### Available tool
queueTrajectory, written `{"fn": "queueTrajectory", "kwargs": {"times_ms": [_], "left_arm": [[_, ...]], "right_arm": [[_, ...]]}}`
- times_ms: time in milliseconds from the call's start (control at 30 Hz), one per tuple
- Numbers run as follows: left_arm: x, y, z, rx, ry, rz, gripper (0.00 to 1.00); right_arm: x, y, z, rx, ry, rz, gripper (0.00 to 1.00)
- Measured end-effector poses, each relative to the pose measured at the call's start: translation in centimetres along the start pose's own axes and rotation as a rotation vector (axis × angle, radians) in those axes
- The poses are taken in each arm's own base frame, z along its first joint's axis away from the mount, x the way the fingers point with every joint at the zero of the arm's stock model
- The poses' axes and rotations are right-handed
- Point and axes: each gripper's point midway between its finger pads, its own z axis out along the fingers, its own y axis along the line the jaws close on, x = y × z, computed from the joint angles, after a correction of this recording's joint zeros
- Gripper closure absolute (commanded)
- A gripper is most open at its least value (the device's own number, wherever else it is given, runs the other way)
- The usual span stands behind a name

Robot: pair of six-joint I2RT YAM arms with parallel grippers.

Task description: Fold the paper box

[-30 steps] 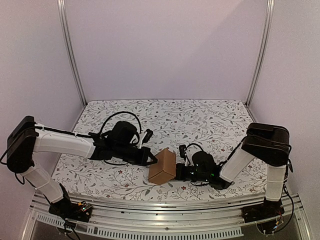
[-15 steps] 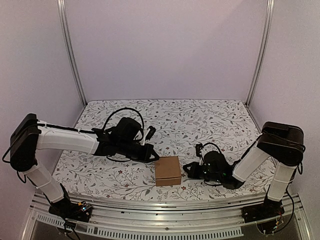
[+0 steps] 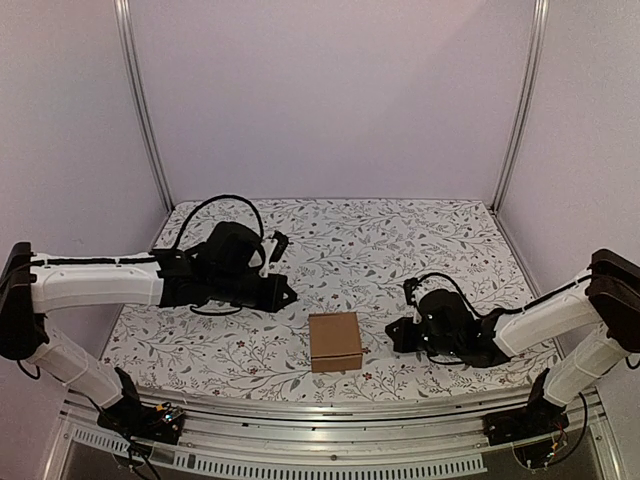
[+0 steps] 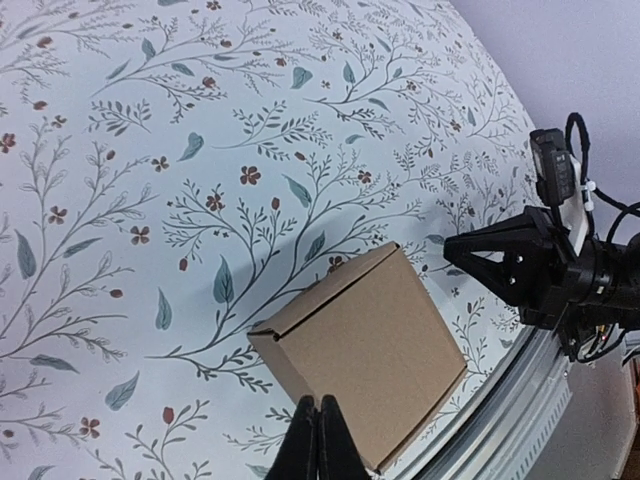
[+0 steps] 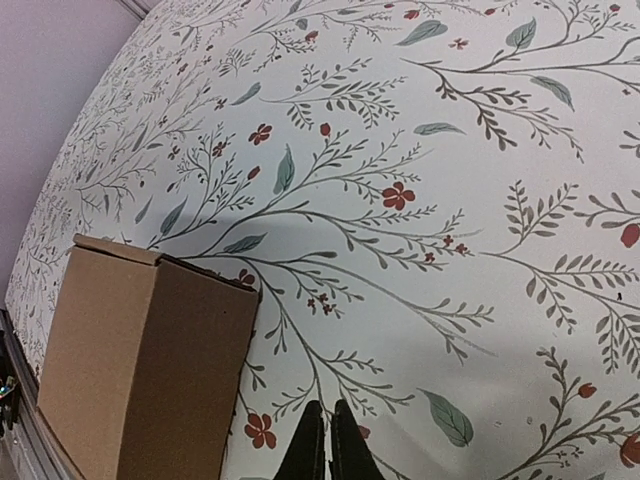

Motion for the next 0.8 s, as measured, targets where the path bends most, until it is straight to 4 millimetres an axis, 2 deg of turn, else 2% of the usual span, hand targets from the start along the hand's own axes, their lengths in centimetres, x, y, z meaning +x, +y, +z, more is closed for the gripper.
{"fn": "queueTrajectory", "kwargs": {"times_ms": [100,167,333,400,433,467,500,533,800], "left_arm": [[-0.2,0.5,-1.2,-0.027,-0.027,0.003,1.0],[-0.1,1.1,-1.8,-0.058,-0.034,0.003,0.98],[0.0,2.5,-3.7,-0.128,-0.056,0.009,0.59],[-0.3,2.7,-4.7,-0.145,-0.078,0.005,0.33],[-0.4,2.8,-5.1,-0.152,-0.084,0.016,0.09],[-0.5,2.9,-5.5,-0.16,-0.091,0.02,0.01],[-0.6,3.0,-5.9,-0.169,-0.097,0.024,0.01],[-0.7,3.2,-6.3,-0.179,-0.104,0.025,0.01],[-1.9,4.1,-10.1,-0.266,-0.15,0.053,0.0]], "right_arm": [[-1.0,0.5,-1.0,0.001,-0.005,-0.027,0.89],[-1.8,1.0,-1.7,0.003,-0.008,-0.049,0.81],[-4.5,2.0,-4.1,0.013,-0.048,-0.104,0.51],[-5.8,2.2,-5.4,0.022,-0.076,-0.13,0.39],[-6.4,2.3,-5.9,0.028,-0.089,-0.14,0.3],[-6.9,2.4,-6.5,0.036,-0.1,-0.154,0.11],[-7.5,2.4,-7.1,0.047,-0.112,-0.168,0.02],[-8.0,2.4,-7.5,0.059,-0.119,-0.18,0.01],[-11.2,1.4,-11.1,0.204,-0.155,-0.264,0.01]]}}
